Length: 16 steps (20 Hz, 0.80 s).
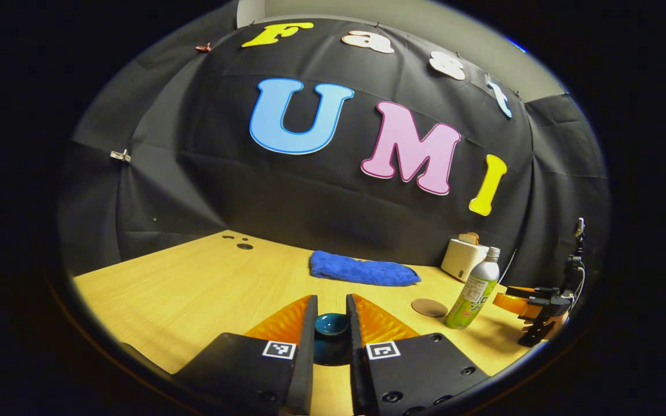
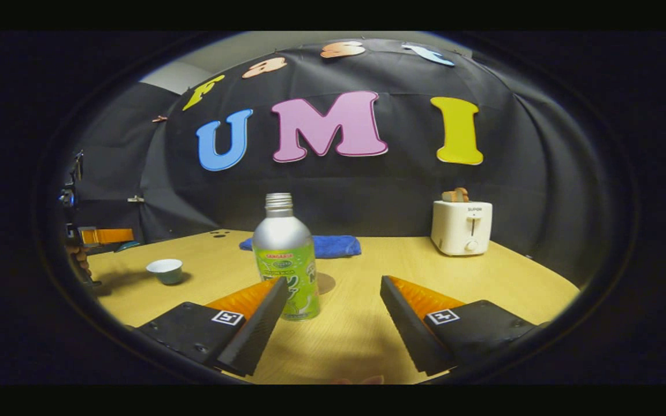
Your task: Open the teacup lid with one hand, grasp the water bottle and pour water into the teacup with the other hand; after pouring, place the water bottle on the coaster and then close the teacup lid.
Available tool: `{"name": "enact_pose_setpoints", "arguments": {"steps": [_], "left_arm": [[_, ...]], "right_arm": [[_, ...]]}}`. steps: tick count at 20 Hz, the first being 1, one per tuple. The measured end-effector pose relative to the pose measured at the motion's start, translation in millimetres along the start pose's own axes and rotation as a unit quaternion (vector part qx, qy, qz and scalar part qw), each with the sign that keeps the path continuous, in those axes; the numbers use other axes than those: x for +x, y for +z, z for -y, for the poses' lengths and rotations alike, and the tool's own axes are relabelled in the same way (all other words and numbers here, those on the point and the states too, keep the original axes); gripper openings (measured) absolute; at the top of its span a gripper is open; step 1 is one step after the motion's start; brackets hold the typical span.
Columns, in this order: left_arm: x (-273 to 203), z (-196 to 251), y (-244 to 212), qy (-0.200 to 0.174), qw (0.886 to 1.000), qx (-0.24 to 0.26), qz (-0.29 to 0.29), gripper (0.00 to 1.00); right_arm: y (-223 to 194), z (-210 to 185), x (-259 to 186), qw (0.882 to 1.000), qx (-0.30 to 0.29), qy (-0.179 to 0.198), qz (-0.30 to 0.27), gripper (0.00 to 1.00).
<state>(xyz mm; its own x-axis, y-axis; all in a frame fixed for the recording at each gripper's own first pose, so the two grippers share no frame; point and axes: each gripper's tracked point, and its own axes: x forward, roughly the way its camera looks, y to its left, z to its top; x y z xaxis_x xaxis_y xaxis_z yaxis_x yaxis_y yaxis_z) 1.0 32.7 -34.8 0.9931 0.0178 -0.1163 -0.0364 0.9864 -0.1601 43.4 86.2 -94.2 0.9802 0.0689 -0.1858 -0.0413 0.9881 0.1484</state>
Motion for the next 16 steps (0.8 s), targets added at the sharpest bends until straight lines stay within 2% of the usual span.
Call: {"name": "enact_pose_setpoints", "arguments": {"steps": [3, 7, 12, 15, 16], "left_arm": [[9, 0, -5, 0.003, 1.0, -0.003, -0.008, 0.3], [28, 8, -10, 0.004, 1.0, 0.003, -0.01, 0.3], [57, 25, -31, 0.001, 0.998, 0.048, -0.036, 0.3], [68, 24, -44, 0.008, 0.997, 0.057, -0.051, 0.3], [70, 24, -47, 0.009, 0.997, 0.059, -0.054, 0.33]], "right_arm": [[15, 1, -5, 0.999, -0.001, -0.006, 0.044, 0.99], [10, 5, -4, 0.999, -0.002, -0.019, 0.036, 0.99], [11, 6, -5, 0.999, -0.002, -0.023, 0.038, 0.98], [11, 6, -5, 0.999, -0.002, -0.023, 0.037, 0.99], [11, 6, -5, 0.999, -0.002, -0.023, 0.038, 0.99]]}}
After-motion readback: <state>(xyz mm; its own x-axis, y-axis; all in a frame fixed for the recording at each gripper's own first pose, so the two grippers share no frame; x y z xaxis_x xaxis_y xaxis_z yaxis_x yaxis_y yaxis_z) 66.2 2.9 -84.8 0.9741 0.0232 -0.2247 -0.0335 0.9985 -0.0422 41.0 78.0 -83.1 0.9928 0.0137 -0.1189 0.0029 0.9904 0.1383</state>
